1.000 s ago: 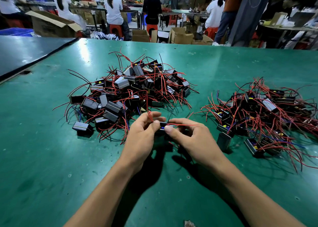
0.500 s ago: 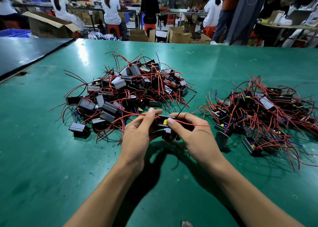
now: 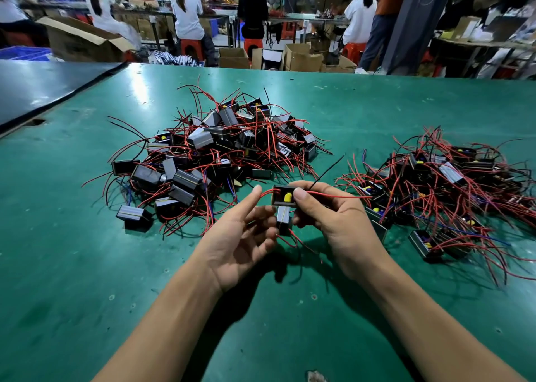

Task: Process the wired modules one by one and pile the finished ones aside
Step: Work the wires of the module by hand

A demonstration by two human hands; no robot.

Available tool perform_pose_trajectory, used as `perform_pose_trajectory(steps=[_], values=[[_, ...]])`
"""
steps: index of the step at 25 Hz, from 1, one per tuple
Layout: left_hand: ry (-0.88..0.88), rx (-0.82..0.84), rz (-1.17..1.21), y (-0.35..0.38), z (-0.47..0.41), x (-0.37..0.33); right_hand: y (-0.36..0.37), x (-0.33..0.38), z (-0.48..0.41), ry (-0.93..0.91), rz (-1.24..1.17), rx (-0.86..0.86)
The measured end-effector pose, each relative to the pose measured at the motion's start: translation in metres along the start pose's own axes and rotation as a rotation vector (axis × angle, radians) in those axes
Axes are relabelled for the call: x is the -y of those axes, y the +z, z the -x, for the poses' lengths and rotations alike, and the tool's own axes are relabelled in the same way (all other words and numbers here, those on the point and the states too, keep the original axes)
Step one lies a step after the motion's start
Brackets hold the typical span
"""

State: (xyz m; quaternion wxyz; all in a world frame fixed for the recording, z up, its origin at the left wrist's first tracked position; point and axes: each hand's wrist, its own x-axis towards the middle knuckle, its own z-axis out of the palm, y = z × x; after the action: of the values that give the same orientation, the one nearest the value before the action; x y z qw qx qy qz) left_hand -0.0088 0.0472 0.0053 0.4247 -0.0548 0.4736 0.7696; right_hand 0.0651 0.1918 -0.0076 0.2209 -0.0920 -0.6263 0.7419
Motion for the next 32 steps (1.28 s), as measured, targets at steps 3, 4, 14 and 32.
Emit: perform_pose_trajectory(steps=[3, 4, 14, 32], values=[[-0.041, 0.013, -0.169, -0.004, 0.002, -0.004, -0.009, 0.001, -0.004, -0.015, 0.172, -0.075], [-0.062, 0.052, -0.184, -0.006, 0.003, -0.008, -0.013, 0.001, -0.006, -0.024, 0.278, -0.11], [0.716, 0.033, -0.887, -0.011, 0.001, -0.004, -0.008, 0.0, -0.003, 0.002, 0.516, 0.064], [0.718, -0.433, -1.178, -0.021, -0.016, 0.006, -0.024, -0.015, -0.007, 0.059, 1.17, 0.039]])
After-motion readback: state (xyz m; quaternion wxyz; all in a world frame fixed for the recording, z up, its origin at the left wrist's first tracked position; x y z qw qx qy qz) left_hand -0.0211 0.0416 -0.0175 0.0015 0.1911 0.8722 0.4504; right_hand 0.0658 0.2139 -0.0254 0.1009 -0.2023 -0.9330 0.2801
